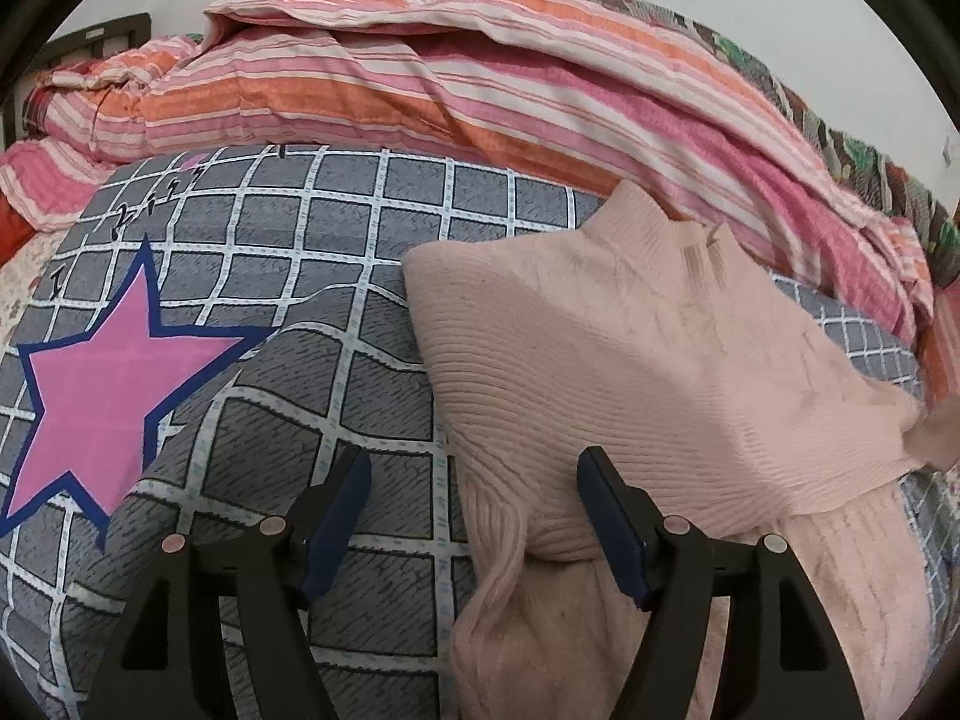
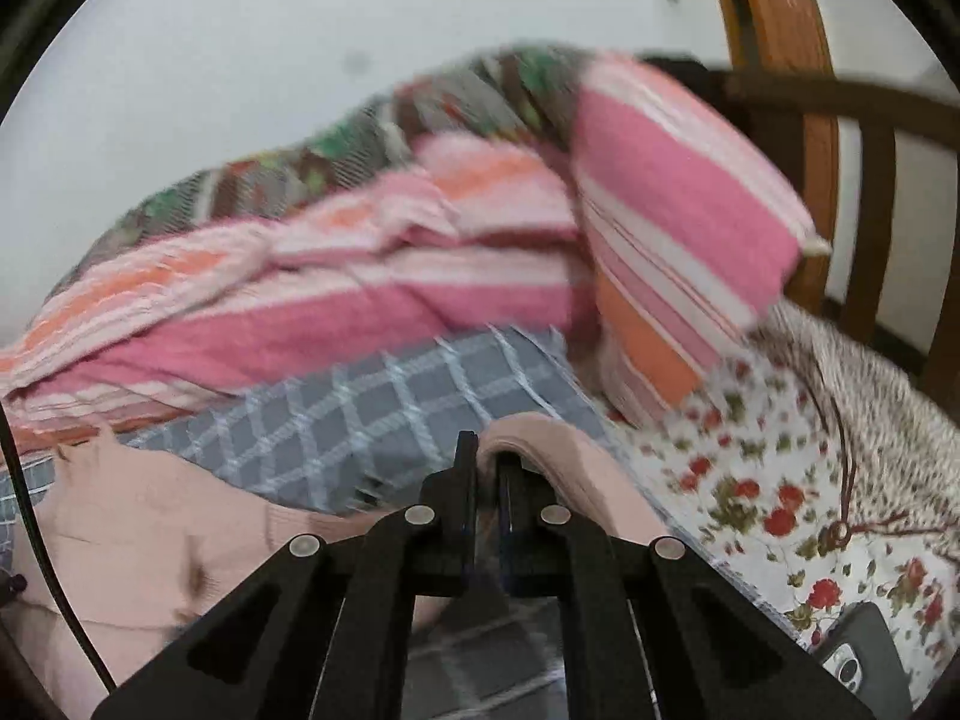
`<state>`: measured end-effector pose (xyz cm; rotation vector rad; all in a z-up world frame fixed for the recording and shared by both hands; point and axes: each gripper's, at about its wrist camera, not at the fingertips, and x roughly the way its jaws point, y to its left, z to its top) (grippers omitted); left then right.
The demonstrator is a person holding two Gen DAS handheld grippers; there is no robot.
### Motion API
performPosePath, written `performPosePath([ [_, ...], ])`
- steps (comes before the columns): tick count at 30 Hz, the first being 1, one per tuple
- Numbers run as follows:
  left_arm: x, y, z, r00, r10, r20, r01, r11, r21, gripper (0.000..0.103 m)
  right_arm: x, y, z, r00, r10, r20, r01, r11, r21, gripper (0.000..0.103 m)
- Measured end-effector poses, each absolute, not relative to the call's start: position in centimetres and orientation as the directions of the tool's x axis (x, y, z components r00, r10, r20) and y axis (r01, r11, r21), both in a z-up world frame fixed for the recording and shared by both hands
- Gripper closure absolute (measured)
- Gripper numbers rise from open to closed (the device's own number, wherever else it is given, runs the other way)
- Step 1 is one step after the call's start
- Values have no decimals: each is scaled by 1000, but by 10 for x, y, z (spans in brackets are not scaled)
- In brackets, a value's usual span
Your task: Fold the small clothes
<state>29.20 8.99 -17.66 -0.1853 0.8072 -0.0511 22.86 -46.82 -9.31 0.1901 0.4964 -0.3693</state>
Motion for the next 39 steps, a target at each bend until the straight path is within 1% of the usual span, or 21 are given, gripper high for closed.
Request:
performPosePath([
  [3, 285, 100, -173, 699, -135, -702, -31, 975, -219, 32, 226, -428, -68, 847, -264, -461, 334, 940, 75, 97],
  [7, 275, 110, -168, 707, -140, -693, -37, 971, -234, 31, 231, -367, -37, 876, -229, -424, 261, 965, 17, 97],
  [11, 265, 122, -159, 735, -111, -669, -48, 976, -214, 31, 244, -310, -20, 894, -169, -416, 182, 983, -8, 97],
  [15, 258, 147, -152, 751, -99, -653, -89, 965, -248, 31, 258, -243, -18, 898, -86, -432, 81, 996, -30, 97],
  [19, 255, 169, -150, 760, -87, -644, -133, 949, -284, 31, 275, -185, -30, 884, 12, -468, -24, 1000, -20, 97],
  [25, 258, 180, -152, 761, -95, -642, -138, 943, -303, 31, 302, -102, -73, 820, 139, -556, -167, 986, 0, 97],
  [28, 259, 179, -155, 753, -133, -645, -119, 936, -332, 31, 311, -71, -98, 782, 176, -598, -226, 974, -9, 97],
  [30, 259, 174, -156, 750, -148, -645, -95, 941, -326, 31, 316, -54, -118, 751, 180, -635, -251, 968, -24, 97],
  [32, 259, 170, -155, 752, -151, -642, -78, 946, -314, 31, 320, -47, -134, 718, 191, -670, -272, 962, -17, 93],
  [33, 259, 168, -155, 751, -156, -642, -70, 948, -312, 31, 321, -44, -142, 702, 206, -682, -284, 959, -2, 88],
  [35, 260, 166, -156, 747, -171, -643, -59, 945, -321, 31, 320, -42, -150, 668, 248, -702, -328, 945, 22, 52],
  [36, 260, 165, -156, 745, -182, -641, -54, 942, -330, 31, 318, -43, -150, 658, 274, -702, -352, 935, 34, 47],
  [39, 261, 161, -155, 748, -204, -632, -37, 937, -346, 31, 302, -48, -140, 658, 343, -670, -411, 909, 62, 44],
])
